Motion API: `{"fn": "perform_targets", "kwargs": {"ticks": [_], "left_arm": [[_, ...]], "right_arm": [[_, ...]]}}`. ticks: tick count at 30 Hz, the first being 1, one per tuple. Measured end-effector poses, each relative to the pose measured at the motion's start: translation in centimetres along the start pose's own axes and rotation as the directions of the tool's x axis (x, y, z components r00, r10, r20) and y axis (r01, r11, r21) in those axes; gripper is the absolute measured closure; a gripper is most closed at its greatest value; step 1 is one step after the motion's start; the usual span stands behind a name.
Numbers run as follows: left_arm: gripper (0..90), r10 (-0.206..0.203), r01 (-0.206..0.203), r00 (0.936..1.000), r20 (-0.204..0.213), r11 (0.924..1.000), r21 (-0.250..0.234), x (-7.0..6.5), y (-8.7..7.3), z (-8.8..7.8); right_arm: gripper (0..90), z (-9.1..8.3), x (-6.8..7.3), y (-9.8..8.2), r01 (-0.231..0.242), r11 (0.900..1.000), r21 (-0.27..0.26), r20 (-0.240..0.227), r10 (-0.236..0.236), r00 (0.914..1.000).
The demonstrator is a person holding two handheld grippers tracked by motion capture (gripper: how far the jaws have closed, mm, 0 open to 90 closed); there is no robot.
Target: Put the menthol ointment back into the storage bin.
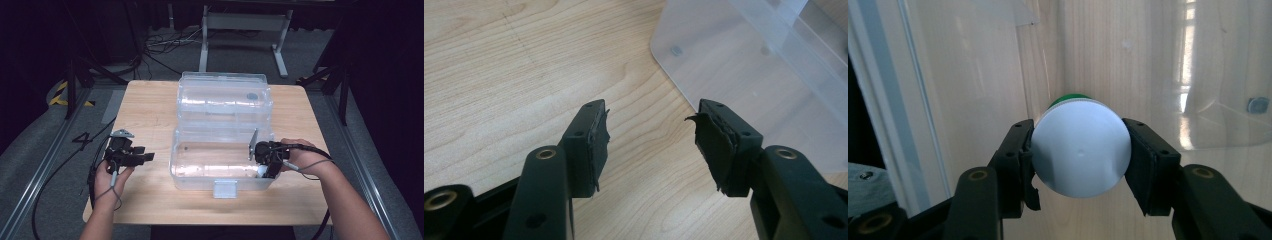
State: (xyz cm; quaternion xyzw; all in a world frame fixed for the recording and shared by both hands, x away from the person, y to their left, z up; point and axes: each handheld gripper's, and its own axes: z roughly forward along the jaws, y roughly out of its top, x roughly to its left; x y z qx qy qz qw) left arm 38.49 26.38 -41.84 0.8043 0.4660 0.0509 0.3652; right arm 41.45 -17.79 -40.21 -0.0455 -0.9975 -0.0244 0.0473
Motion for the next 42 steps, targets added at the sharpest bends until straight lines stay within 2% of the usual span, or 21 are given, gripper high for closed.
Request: {"fn": "perform_targets", "kwargs": {"ticks": [12, 18, 26, 31, 36, 42], "left_arm": [[47.0, -0.003, 0.003, 1.0, 0.002, 1.0, 0.0, 0.1, 0.0, 0.0], [47.0, -0.003, 0.003, 1.0, 0.003, 1.0, 0.0, 0.1, 0.0, 0.1], [47.0, -0.006, 0.006, 1.0, 0.005, 1.0, 0.001, 0.1, -0.1, 0.1], [47.0, -0.005, 0.005, 1.0, 0.002, 1.0, -0.001, 0.1, -0.1, 0.0], [47.0, -0.006, 0.006, 1.0, 0.0, 1.0, -0.007, 0.1, -0.1, -0.1], [47.0, -0.004, 0.005, 1.0, 0.002, 0.9999, -0.01, -0.1, 0.1, -0.1]], "right_arm": [[49.6, 0.1, -0.1, 0.1, -0.013, 1.0, 0.022, -0.007, 0.013, 0.9999], [47.3, 0.0, -0.2, 0.0, -0.027, 0.999, 0.026, -0.032, 0.028, 0.9991], [47.1, 0.1, -0.3, -0.2, -0.038, 0.999, 0.006, -0.045, 0.038, 0.9982], [47.1, -0.1, -0.3, -0.2, -0.031, 0.999, 0.015, -0.049, 0.032, 0.9983], [44.9, -0.8, -0.2, -0.6, -0.039, 0.999, -0.035, -0.045, 0.037, 0.9983], [47.1, -2.1, -0.1, -1.3, -0.056, 0.993, -0.102, -0.04, 0.052, 0.9978]]}}
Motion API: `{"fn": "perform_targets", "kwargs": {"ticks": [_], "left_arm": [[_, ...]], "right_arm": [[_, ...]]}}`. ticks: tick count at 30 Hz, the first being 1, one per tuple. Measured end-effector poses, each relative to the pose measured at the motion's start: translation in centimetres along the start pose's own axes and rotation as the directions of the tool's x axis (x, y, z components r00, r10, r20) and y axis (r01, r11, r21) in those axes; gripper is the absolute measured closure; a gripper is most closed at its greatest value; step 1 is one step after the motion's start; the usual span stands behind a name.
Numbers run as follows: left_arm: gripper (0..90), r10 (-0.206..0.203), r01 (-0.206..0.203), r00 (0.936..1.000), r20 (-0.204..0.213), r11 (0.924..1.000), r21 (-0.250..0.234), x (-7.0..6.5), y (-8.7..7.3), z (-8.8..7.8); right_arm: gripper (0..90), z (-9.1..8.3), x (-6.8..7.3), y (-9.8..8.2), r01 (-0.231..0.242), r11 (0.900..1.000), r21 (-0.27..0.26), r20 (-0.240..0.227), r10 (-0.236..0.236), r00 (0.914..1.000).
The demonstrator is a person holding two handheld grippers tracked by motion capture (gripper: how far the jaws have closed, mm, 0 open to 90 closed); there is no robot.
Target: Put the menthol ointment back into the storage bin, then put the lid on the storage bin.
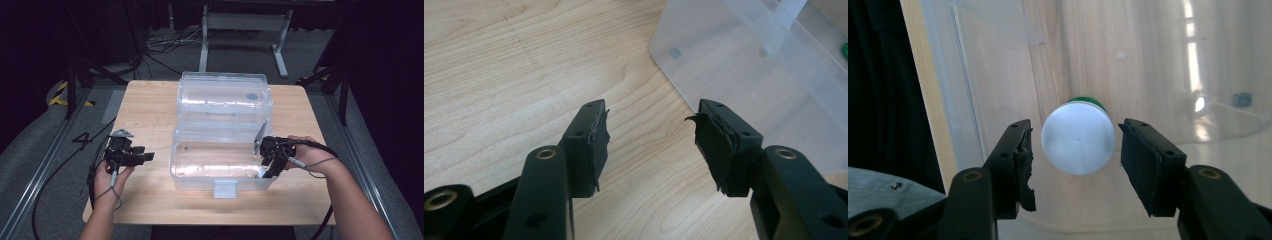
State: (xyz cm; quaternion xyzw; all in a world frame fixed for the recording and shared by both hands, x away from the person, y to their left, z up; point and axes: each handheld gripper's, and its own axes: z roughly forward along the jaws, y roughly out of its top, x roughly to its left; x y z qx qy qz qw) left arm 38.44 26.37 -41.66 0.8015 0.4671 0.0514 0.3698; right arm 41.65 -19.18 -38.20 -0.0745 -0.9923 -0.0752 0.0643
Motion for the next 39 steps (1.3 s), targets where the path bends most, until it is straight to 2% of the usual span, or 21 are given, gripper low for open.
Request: {"fn": "perform_targets", "kwargs": {"ticks": [5, 10, 16, 20, 24, 28, 33, 36, 39], "left_arm": [[47.3, 0.007, -0.007, 1.0, 0.003, 1.0, -0.002, -0.2, 0.2, 0.0], [48.1, 0.006, -0.006, 0.9999, 0.009, 0.9999, -0.011, -0.2, 0.5, 0.0], [50.3, 0.01, -0.009, 0.9998, 0.017, 0.9999, -0.012, -0.5, 0.9, 0.1], [51.2, 0.008, -0.007, 0.9995, 0.029, 0.9993, -0.036, -0.8, 1.1, -0.2], [51.2, 0.021, -0.02, 0.9994, 0.028, 0.9991, -0.038, -1.1, 1.2, -0.2], [51.3, 0.021, -0.019, 0.9993, 0.03, 0.9991, -0.038, -1.1, 1.2, -0.2], [51.3, 0.028, -0.027, 0.999, 0.036, 0.9986, -0.045, -1.3, 1.2, -0.4], [51.3, 0.034, -0.032, 0.9984, 0.045, 0.9978, -0.059, -1.5, 1.2, -0.6], [51.1, 0.047, -0.043, 0.9974, 0.055, 0.9963, -0.074, -1.8, 1.2, -1.0]], "right_arm": [[49.8, -1.1, 0.0, -0.6, -0.032, 0.997, -0.068, 0.017, 0.034, 0.9993], [52.1, -2.1, 0.1, -1.1, -0.051, 0.99, -0.134, 0.021, 0.054, 0.9983], [57.2, -3.2, 0.2, -1.7, -0.073, 0.974, -0.216, 0.048, 0.086, 0.9952], [59.3, -4.2, 0.3, -2.1, -0.088, 0.954, -0.288, 0.061, 0.11, 0.9921], [62.6, -5.0, 0.4, -2.3, -0.098, 0.933, -0.347, 0.082, 0.134, 0.9876], [63.5, -6.1, 0.5, -2.5, -0.114, 0.906, -0.408, 0.095, 0.166, 0.9815], [63.3, -6.8, 0.3, -2.5, -0.117, 0.886, -0.449, 0.101, 0.18, 0.9785], [62.1, -7.1, 0.2, -2.5, -0.128, 0.869, -0.478, 0.096, 0.196, 0.9758], [61.4, -7.3, 0.1, -2.4, -0.136, 0.861, -0.49, 0.096, 0.208, 0.9733]]}}
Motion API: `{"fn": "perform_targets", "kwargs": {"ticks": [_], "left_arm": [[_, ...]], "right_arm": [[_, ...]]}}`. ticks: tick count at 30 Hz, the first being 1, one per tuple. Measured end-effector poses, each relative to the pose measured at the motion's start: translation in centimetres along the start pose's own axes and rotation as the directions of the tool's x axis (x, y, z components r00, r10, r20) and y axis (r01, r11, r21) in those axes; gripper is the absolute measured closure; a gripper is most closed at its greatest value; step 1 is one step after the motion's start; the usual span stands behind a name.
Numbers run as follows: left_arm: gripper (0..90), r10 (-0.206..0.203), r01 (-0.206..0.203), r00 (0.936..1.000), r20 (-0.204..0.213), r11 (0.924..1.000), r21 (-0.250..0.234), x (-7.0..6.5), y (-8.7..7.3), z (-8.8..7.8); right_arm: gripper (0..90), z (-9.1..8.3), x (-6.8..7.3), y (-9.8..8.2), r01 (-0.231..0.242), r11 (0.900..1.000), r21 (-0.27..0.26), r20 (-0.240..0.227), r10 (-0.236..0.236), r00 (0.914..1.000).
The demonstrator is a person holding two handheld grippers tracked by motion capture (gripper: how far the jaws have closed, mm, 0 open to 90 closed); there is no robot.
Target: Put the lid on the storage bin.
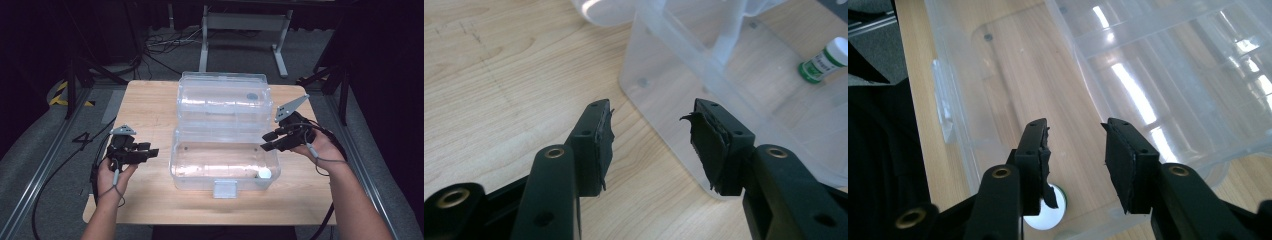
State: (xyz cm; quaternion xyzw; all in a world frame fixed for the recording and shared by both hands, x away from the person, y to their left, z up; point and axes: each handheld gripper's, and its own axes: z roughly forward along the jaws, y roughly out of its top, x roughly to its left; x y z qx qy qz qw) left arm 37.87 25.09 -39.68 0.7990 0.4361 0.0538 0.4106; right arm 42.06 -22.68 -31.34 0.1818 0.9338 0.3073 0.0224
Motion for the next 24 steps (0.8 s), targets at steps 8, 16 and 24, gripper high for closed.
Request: {"fn": "perform_targets", "kwargs": {"ticks": [8, 16, 24], "left_arm": [[51.1, 0.061, -0.06, 0.9975, 0.036, 0.9977, -0.031, -2.0, 0.5, -1.0], [51.1, 0.085, -0.084, 0.993, 0.081, 0.9962, -0.025, -3.5, 0.6, -1.0], [51.1, 0.145, -0.142, 0.9767, 0.158, 0.9894, -0.032, -5.0, 1.1, -0.9]], "right_arm": [[59.3, -0.4, -0.4, 0.8, -0.009, 0.999, -0.044, 0.008, 0.009, 0.9999], [58.5, -0.3, -1.1, 1.5, -0.037, 0.997, -0.064, 0.021, 0.038, 0.999], [57.0, -0.3, -1.3, 2.0, -0.044, 0.996, -0.081, 0.023, 0.046, 0.9987]]}}
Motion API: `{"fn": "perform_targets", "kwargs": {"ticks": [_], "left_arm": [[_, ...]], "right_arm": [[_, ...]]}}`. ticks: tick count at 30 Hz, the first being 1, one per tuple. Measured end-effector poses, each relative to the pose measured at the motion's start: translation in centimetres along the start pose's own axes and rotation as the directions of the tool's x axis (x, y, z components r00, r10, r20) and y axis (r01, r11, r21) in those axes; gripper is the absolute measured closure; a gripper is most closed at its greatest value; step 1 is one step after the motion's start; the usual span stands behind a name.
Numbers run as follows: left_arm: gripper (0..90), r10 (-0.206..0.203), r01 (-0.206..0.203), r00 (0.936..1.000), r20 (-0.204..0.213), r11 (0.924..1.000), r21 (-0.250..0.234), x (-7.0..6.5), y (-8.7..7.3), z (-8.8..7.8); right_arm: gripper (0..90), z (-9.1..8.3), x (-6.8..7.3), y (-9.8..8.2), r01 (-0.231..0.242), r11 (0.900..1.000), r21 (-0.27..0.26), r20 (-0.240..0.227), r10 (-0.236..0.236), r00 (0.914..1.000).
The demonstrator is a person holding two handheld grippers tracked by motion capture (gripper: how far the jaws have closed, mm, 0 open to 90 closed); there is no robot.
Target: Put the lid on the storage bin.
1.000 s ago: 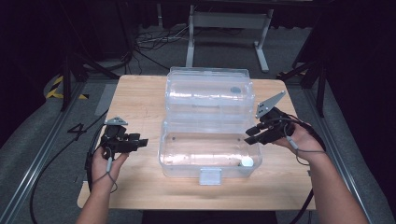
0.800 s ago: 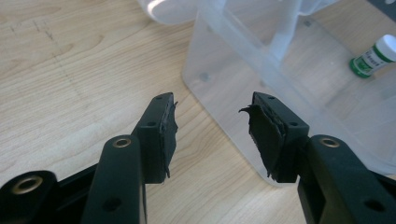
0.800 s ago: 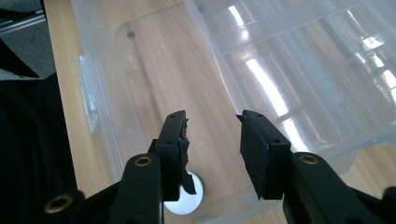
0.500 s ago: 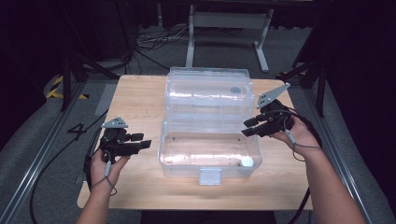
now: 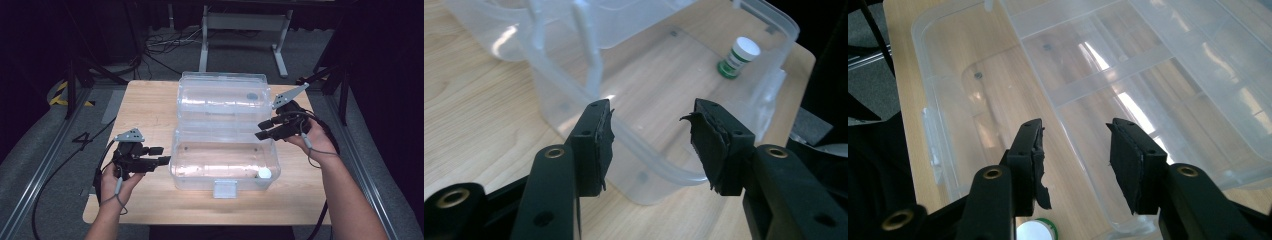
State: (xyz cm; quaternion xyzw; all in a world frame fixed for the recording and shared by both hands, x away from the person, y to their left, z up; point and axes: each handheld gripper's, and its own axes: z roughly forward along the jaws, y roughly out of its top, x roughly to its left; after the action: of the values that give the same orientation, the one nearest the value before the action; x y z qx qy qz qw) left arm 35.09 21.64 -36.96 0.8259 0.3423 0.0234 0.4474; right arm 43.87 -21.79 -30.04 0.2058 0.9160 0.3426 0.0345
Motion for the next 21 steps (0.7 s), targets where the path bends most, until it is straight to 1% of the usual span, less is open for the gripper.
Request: {"fn": "perform_targets", "kwargs": {"ticks": [3, 5, 7, 9, 11, 12, 13, 14, 15, 18, 20, 21], "left_arm": [[51.2, 0.031, -0.032, 0.999, 0.033, 0.9994, 0.012, -0.4, 0.1, 0.6], [51.8, 0.037, -0.038, 0.9975, 0.061, 0.9991, 0.019, -0.5, 0.0, 1.1], [52.5, 0.044, -0.046, 0.9958, 0.08, 0.9986, 0.025, -0.6, 0.0, 1.4], [53.3, 0.056, -0.06, 0.9923, 0.11, 0.9976, 0.036, -0.8, 0.0, 1.9], [54.1, 0.079, -0.086, 0.9872, 0.139, 0.9952, 0.047, -1.1, 0.0, 2.3], [54.2, 0.083, -0.091, 0.9857, 0.147, 0.9945, 0.052, -1.2, 0.0, 2.4], [54.3, 0.089, -0.1, 0.983, 0.16, 0.9933, 0.059, -1.3, 0.0, 2.7], [54.7, 0.094, -0.106, 0.9816, 0.166, 0.9924, 0.063, -1.4, 0.0, 2.8], [54.9, 0.096, -0.109, 0.9803, 0.173, 0.9918, 0.067, -1.4, 0.0, 3.0], [56.0, 0.101, -0.119, 0.9759, 0.193, 0.9896, 0.082, -1.5, -0.1, 3.5], [56.5, 0.098, -0.119, 0.9729, 0.21, 0.9889, 0.09, -1.6, -0.1, 3.7], [56.7, 0.104, -0.127, 0.9714, 0.213, 0.9874, 0.095, -1.6, -0.1, 3.8]], "right_arm": [[57.0, 0.1, -0.1, 0.1, -0.004, 1.0, -0.013, 0.002, 0.004, 1.0], [57.0, 0.1, -0.1, 0.1, -0.009, 1.0, -0.02, 0.008, 0.009, 0.9999], [57.1, 0.1, -0.2, 0.2, -0.011, 1.0, -0.029, 0.014, 0.012, 0.9998], [57.5, 0.1, -0.3, 0.4, -0.017, 0.999, -0.043, 0.018, 0.018, 0.9997], [59.1, 0.0, -0.4, 0.5, -0.025, 0.998, -0.058, 0.022, 0.026, 0.9994], [59.3, 0.0, -0.4, 0.6, -0.033, 0.998, -0.062, 0.023, 0.035, 0.9991], [59.3, 0.0, -0.5, 0.6, -0.033, 0.997, -0.065, 0.021, 0.034, 0.9992], [59.4, 0.1, -0.5, 0.7, -0.041, 0.997, -0.07, 0.02, 0.043, 0.9989], [59.4, 0.1, -0.6, 0.8, -0.038, 0.997, -0.072, 0.024, 0.04, 0.9989], [58.0, 0.2, -0.6, 1.1, -0.03, 0.995, -0.09, 0.053, 0.035, 0.998], [56.3, 0.2, -0.7, 1.3, -0.032, 0.993, -0.115, 0.064, 0.04, 0.9972], [56.3, 0.2, -0.9, 1.4, -0.033, 0.991, -0.13, 0.062, 0.042, 0.9972]]}}
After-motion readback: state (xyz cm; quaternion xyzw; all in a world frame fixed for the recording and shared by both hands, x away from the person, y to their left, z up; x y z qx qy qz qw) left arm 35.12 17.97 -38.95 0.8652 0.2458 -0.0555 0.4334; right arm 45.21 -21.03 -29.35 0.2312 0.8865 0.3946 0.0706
